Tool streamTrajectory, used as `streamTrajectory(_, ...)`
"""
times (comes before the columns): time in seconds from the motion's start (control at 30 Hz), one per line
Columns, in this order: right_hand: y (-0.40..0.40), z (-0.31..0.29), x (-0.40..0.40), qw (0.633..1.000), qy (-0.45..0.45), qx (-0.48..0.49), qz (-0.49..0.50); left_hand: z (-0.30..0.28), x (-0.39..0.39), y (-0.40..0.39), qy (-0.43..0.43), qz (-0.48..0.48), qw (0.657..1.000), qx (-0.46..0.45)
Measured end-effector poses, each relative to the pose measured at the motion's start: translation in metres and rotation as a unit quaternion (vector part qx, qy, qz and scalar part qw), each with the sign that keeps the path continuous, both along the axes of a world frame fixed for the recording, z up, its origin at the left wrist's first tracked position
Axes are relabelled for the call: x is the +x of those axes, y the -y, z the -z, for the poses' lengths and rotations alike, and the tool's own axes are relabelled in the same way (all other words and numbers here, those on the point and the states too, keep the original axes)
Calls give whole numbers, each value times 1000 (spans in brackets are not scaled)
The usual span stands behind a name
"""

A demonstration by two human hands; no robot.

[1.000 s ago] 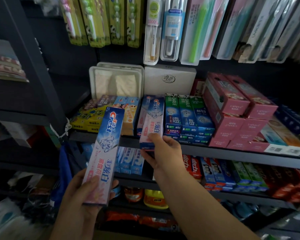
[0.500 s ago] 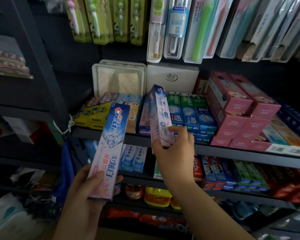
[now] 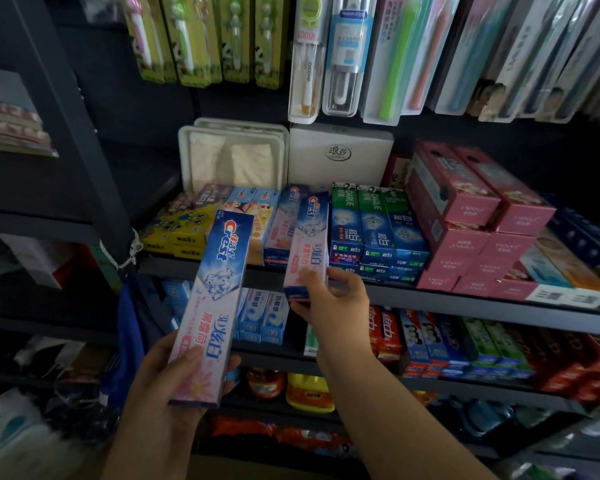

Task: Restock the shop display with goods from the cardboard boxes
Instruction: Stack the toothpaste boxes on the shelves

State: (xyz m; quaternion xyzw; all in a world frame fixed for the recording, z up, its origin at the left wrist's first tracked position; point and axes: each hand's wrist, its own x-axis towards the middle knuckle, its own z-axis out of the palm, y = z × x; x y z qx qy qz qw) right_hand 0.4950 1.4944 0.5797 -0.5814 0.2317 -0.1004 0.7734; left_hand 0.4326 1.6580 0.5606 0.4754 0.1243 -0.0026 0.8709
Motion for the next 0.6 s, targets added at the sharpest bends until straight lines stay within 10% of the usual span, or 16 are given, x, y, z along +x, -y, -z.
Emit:
streamTrajectory(0.2, -7, 0, 1, 987, 9, 161, 28, 2, 3, -1, -2, 5, 1000, 5)
streamTrajectory(0.6, -7, -6, 23, 991, -23, 105, 79, 4, 4, -1, 3, 23, 1000, -5)
